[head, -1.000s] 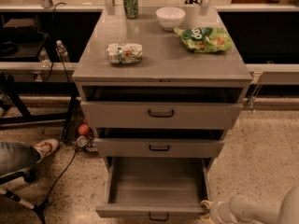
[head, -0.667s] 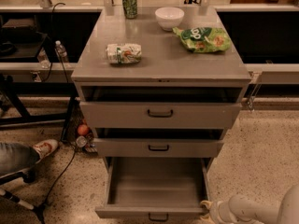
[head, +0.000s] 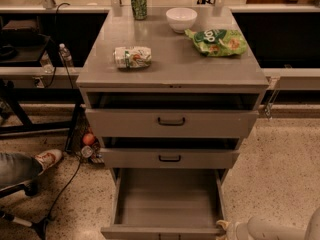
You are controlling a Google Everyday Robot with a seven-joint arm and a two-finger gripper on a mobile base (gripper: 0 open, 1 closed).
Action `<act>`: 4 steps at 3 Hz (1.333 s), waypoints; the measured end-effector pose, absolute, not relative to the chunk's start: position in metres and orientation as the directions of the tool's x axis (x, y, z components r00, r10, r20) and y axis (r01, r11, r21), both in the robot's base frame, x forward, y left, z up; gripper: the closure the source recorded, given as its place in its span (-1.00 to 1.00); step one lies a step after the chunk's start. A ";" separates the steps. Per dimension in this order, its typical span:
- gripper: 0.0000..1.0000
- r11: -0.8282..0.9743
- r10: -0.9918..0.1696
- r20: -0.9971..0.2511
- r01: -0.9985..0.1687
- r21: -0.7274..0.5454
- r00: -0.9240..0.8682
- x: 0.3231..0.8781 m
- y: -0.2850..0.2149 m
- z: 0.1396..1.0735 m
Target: Open bottom drawer
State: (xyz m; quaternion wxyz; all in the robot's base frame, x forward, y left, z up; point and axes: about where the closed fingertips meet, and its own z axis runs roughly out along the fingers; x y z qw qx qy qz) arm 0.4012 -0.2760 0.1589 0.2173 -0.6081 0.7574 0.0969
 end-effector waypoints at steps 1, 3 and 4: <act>-0.56 0.241 -0.878 -0.448 -0.964 -0.115 -0.166 0.400 -0.274 0.158; -1.00 0.237 -0.876 -0.454 -0.965 -0.109 -0.164 0.399 -0.273 0.157; -1.00 0.213 -0.852 -0.501 -0.975 -0.065 -0.152 0.402 -0.276 0.167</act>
Offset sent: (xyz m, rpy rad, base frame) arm -0.0006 0.0012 -0.0008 0.0015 0.0015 0.0012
